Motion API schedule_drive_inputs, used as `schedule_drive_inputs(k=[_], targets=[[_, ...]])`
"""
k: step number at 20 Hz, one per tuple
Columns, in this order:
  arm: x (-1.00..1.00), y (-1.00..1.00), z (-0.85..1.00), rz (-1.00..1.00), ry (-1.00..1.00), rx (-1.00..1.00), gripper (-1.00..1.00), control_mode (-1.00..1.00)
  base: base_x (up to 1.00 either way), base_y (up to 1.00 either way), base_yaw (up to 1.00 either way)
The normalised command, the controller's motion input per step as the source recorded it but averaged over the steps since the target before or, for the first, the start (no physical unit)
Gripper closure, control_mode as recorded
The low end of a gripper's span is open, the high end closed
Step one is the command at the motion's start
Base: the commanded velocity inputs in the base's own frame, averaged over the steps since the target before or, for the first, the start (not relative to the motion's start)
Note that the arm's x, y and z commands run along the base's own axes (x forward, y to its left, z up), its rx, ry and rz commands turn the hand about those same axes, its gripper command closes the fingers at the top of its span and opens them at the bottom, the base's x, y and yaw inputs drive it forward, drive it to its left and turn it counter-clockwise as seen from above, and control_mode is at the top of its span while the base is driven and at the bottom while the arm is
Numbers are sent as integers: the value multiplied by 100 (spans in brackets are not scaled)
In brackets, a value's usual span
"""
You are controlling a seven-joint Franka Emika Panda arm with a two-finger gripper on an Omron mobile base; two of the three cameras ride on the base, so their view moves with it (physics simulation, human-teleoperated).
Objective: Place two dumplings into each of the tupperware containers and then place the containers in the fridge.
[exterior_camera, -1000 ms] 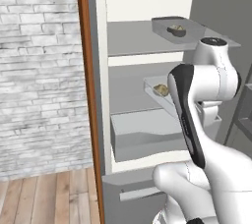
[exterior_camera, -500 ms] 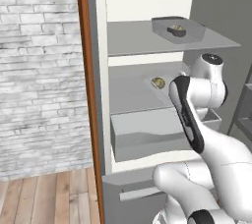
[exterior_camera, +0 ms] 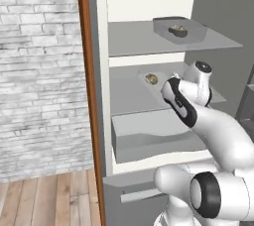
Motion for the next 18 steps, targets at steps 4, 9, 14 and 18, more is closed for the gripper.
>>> schedule_drive_inputs(k=[4, 9, 14, 18], targets=[[100, -12, -32, 7, 0, 8, 100, -100, 0, 0, 0], [83, -2, -67, 6, 0, 3, 100, -100, 0, 0, 0], [44, 0, -25, 1, -3, 1, 100, -100, 0, 0, 0], [3, 0, -3, 0, 0, 0, 100, -100, 0, 0, 0]])
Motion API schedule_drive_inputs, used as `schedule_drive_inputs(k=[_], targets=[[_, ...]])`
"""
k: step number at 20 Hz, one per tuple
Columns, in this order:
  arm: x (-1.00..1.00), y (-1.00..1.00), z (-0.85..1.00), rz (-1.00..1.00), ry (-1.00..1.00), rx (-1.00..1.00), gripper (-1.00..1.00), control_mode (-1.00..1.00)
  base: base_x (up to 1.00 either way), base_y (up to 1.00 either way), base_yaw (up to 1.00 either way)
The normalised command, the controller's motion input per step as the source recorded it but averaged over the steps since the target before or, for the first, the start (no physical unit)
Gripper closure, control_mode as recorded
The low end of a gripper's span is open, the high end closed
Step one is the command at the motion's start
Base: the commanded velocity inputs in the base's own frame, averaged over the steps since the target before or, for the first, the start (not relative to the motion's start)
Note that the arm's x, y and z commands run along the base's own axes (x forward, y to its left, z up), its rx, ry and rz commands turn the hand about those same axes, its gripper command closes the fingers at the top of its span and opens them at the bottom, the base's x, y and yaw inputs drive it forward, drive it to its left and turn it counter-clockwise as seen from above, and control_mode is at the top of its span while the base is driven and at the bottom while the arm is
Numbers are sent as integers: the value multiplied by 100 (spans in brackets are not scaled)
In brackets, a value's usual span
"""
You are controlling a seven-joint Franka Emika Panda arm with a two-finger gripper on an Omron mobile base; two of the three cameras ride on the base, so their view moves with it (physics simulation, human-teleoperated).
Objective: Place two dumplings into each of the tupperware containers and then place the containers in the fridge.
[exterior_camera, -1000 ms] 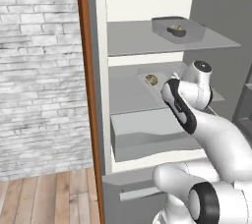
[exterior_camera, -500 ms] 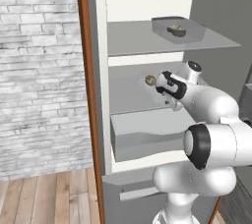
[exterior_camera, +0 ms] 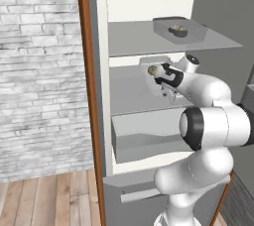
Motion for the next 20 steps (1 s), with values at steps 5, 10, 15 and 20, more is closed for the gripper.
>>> schedule_drive_inputs(k=[5, 10, 15, 20], targets=[[0, 0, -1, 0, -1, 0, -100, -100, 0, 0, 0], [-5, 0, 0, 0, -29, 0, -100, -100, 0, 0, 0], [-54, -3, 45, -2, -19, 0, -100, -100, 0, 0, 0], [-100, -7, 72, -3, 1, 0, -100, -100, 0, 0, 0]])
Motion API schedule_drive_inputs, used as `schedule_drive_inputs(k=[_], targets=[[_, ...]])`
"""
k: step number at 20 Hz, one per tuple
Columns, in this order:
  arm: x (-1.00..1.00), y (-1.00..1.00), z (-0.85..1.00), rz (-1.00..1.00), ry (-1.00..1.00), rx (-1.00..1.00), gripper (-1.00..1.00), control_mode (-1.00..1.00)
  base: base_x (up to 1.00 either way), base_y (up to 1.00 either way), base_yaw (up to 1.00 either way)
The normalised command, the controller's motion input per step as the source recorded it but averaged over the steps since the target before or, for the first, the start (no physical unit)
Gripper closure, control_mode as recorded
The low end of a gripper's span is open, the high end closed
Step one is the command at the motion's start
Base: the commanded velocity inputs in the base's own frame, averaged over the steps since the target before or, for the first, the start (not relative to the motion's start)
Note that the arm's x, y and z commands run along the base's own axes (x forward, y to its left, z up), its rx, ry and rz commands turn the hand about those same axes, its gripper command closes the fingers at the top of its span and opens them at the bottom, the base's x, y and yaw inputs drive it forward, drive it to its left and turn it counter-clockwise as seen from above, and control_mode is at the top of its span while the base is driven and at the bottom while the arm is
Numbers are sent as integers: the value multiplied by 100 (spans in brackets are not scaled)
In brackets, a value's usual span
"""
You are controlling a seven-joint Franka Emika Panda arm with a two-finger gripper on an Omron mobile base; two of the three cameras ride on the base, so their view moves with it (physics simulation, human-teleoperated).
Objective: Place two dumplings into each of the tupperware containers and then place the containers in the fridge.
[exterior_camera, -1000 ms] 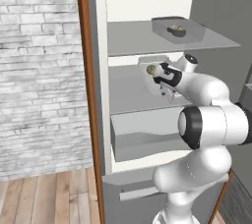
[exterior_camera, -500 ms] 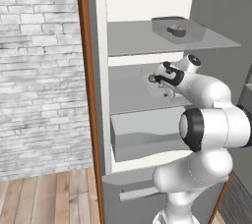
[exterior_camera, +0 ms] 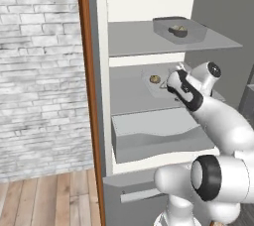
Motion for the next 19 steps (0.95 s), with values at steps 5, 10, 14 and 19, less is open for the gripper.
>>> schedule_drive_inputs(k=[5, 10, 14, 19], targets=[[-100, 1, 60, -7, 8, 0, -100, -100, 0, 0, 0], [-100, 26, 23, -9, 9, -1, -100, -100, 0, 0, 0], [-100, 60, 7, -8, 19, -6, -100, -100, 0, 0, 0], [-87, 50, 12, -3, 17, -7, -100, -100, 0, 0, 0]])
